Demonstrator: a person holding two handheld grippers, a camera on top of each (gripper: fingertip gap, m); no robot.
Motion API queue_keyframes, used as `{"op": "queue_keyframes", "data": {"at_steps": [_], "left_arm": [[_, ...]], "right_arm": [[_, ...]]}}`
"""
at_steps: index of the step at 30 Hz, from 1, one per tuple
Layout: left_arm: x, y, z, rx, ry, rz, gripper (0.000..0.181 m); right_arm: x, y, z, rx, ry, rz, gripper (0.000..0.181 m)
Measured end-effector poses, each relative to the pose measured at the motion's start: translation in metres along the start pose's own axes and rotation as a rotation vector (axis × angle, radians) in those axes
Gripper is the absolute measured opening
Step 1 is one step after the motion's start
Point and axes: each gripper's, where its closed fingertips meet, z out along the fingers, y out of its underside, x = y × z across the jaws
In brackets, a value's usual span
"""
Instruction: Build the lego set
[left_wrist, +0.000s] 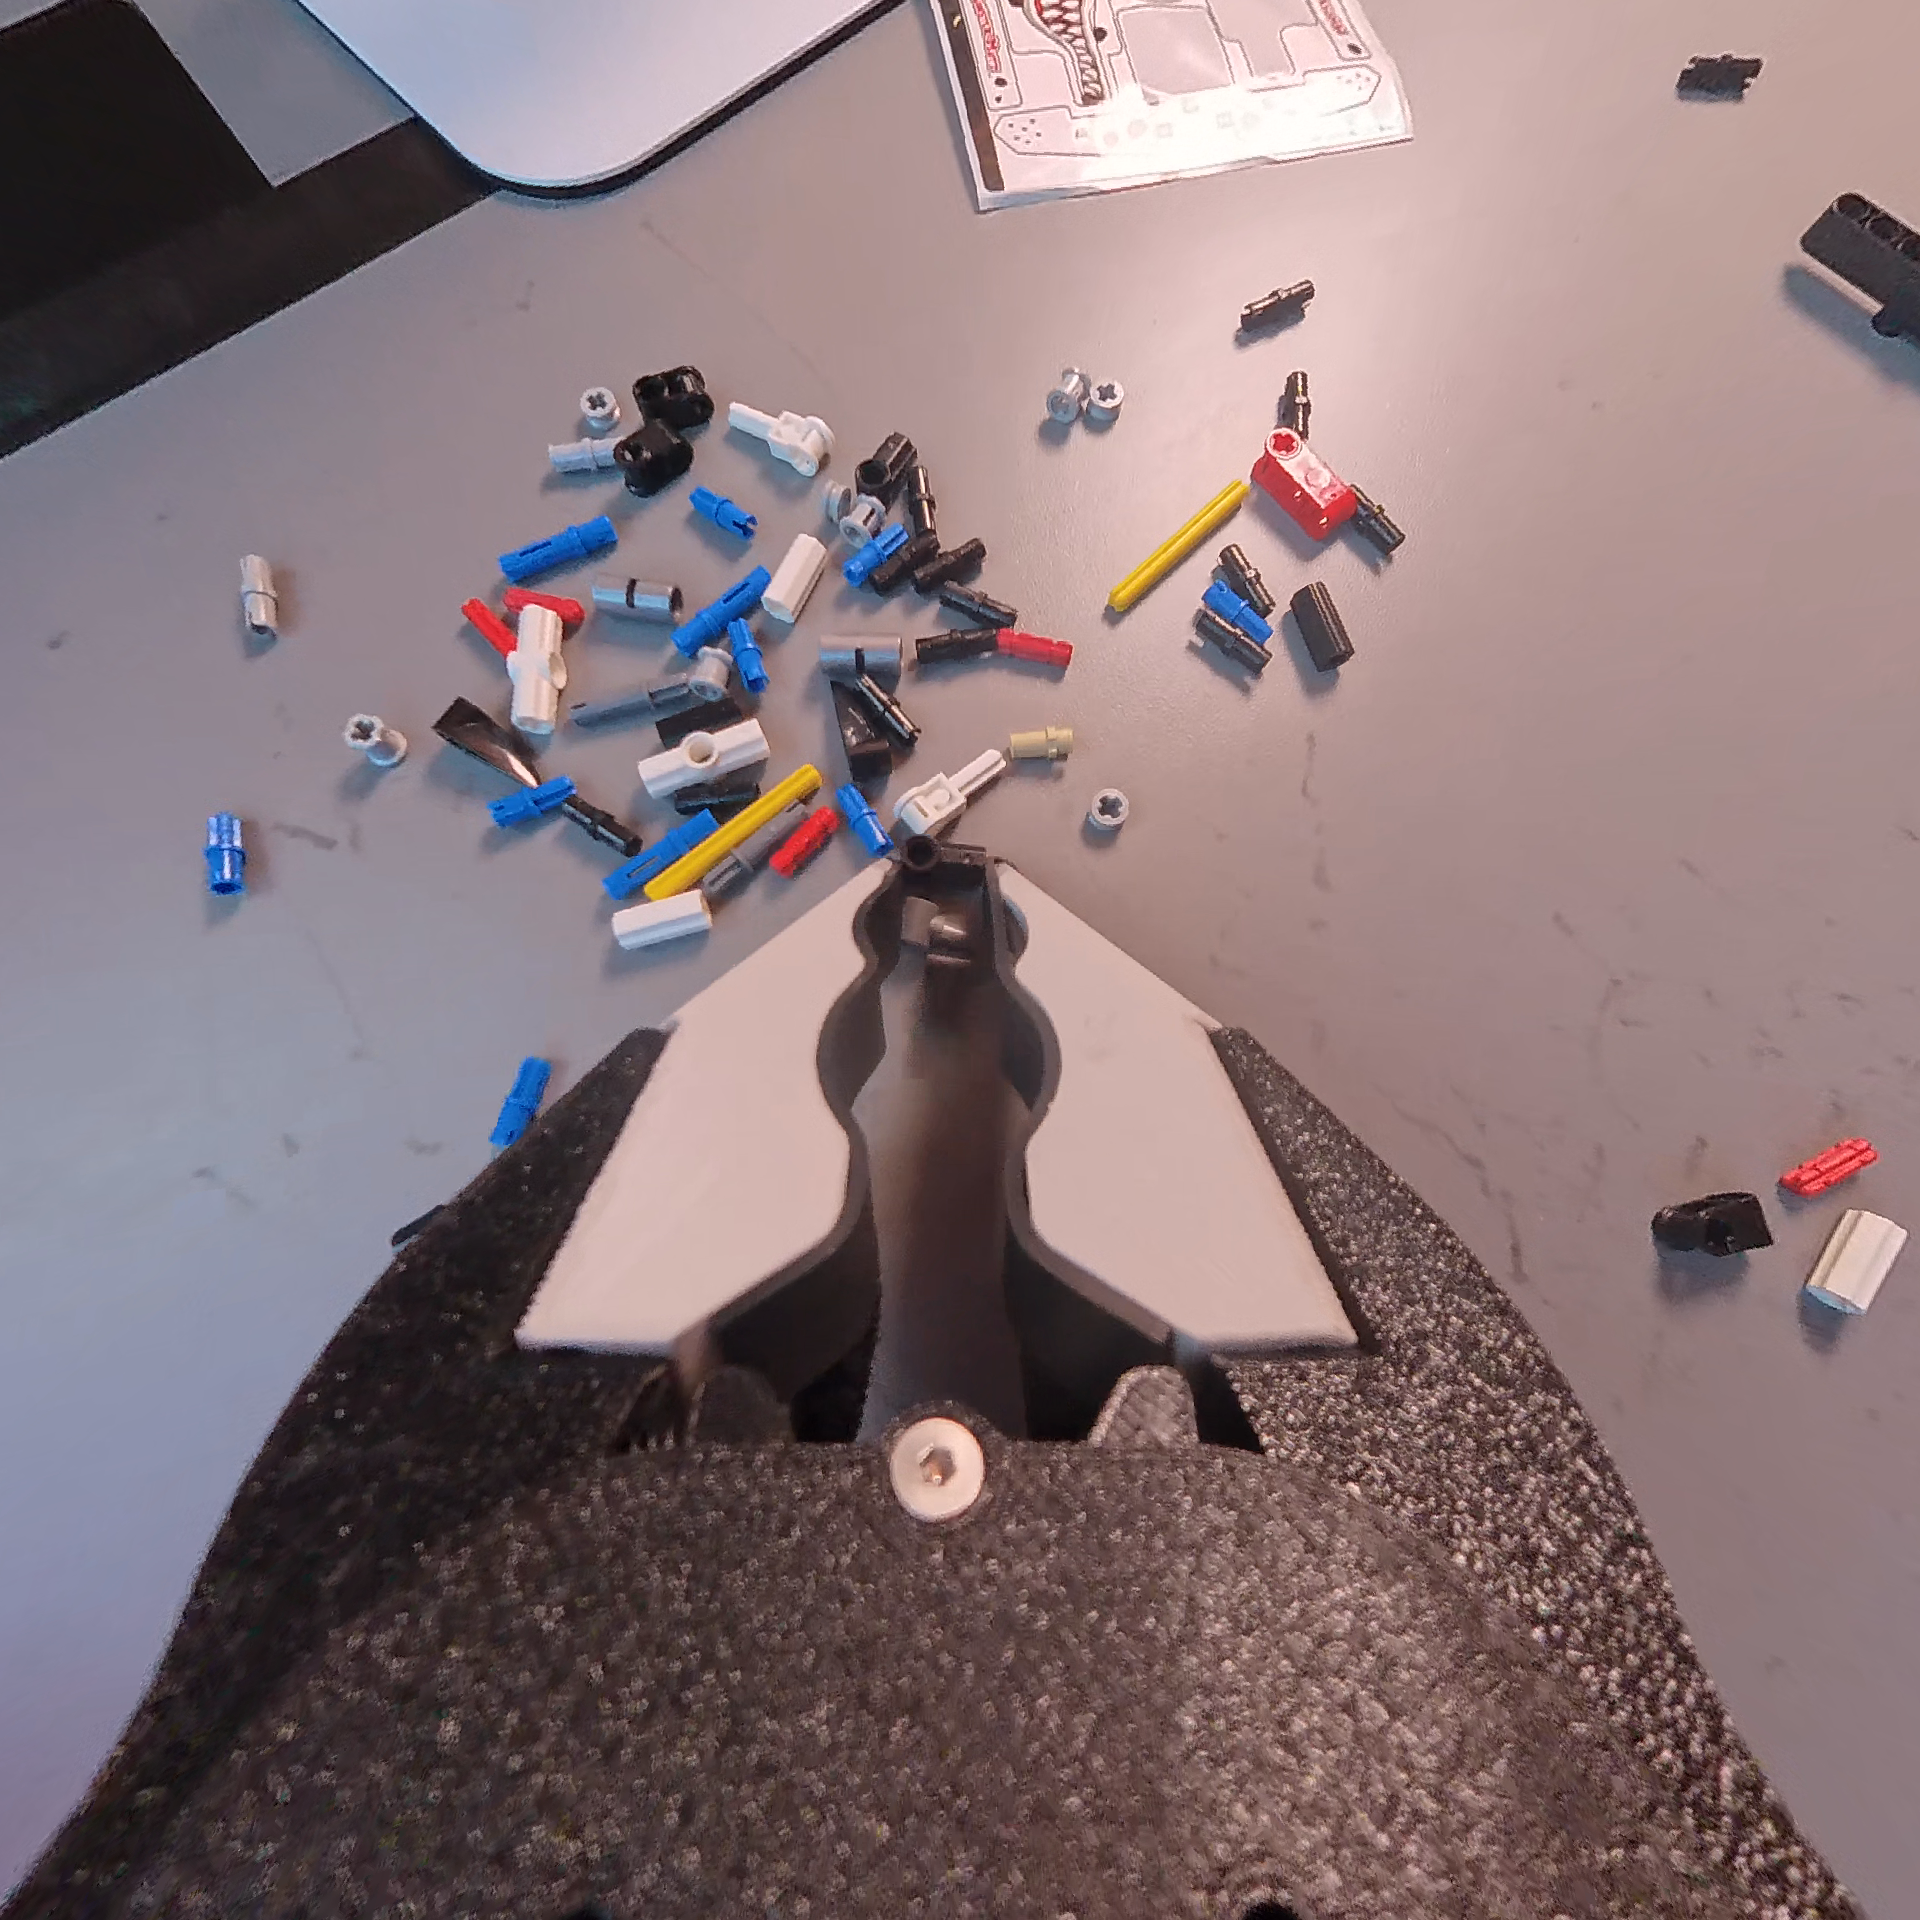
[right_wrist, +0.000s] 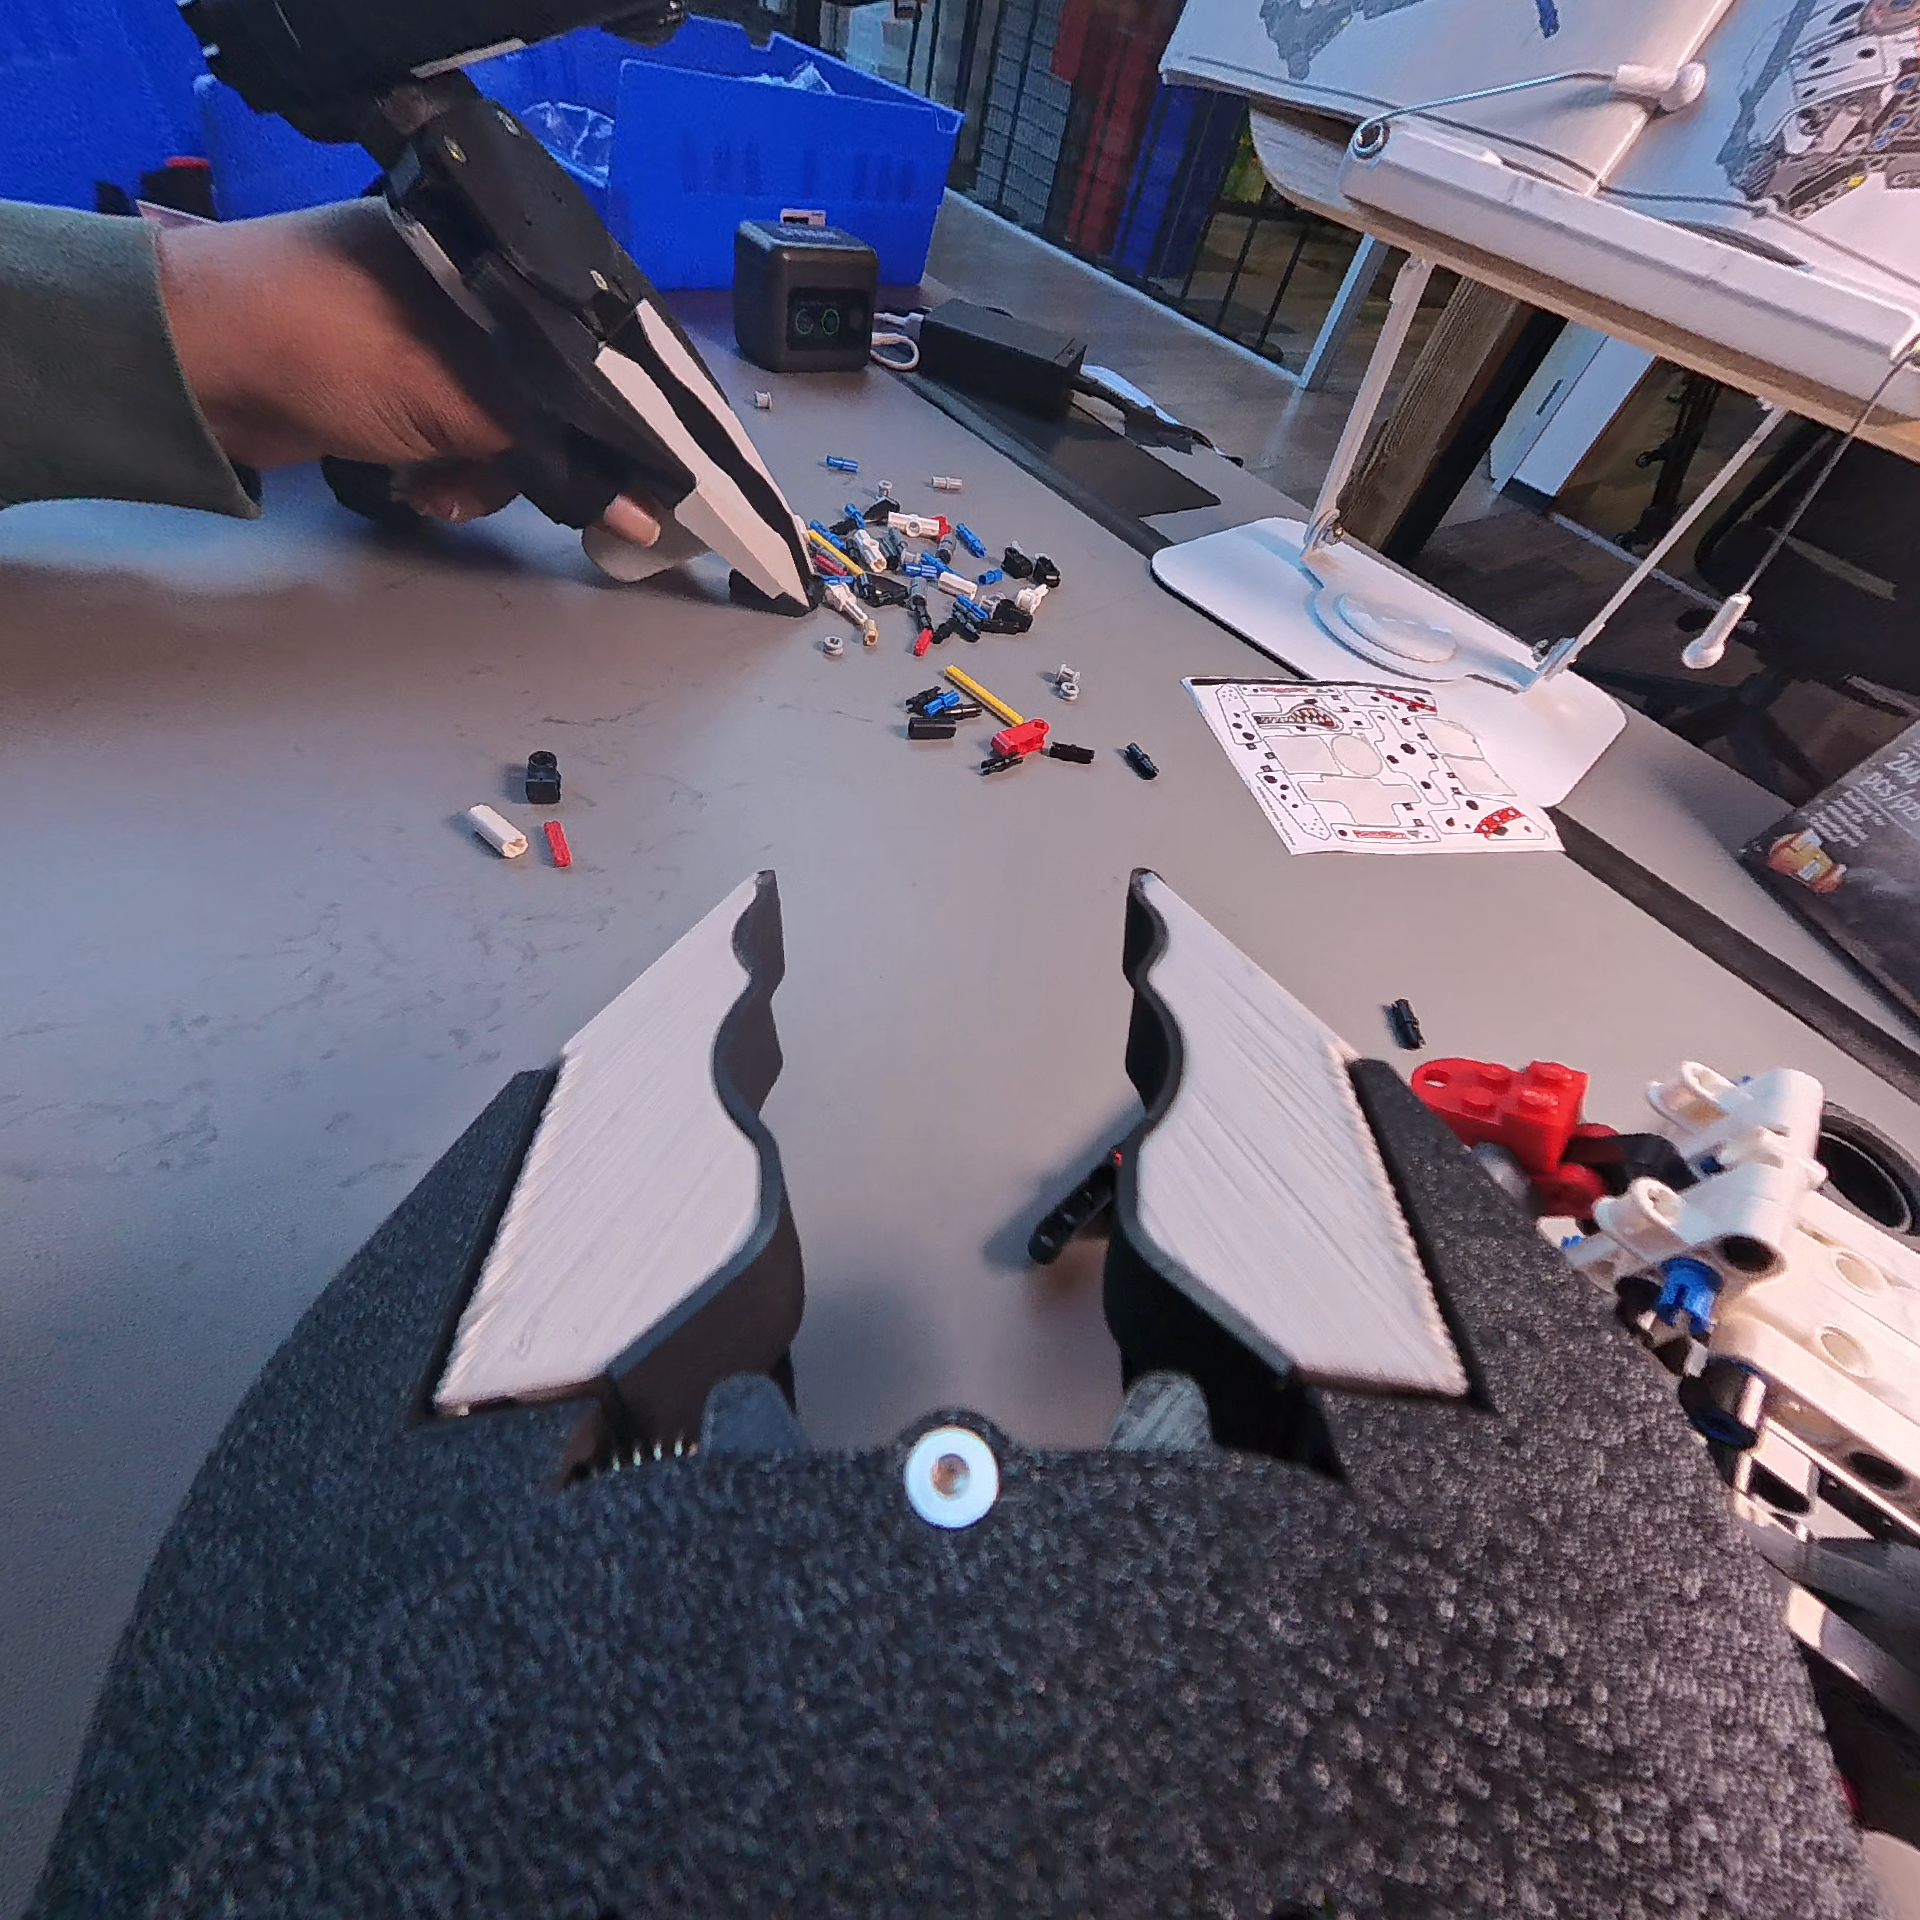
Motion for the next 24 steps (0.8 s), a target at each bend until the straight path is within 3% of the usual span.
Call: {"op": "queue_keyframes", "data": {"at_steps": [16, 24], "left_arm": [[0.014, -0.005, 0.000, 0.029, 0.051, 0.020, 0.018], [0.014, -0.015, -0.008, 0.102, 0.051, 0.014, 0.032]], "right_arm": [[0.000, 0.000, 0.000, 0.001, 0.002, -0.002, 0.066], [0.001, 0.000, 0.000, 0.003, 0.002, -0.002, 0.066]]}}
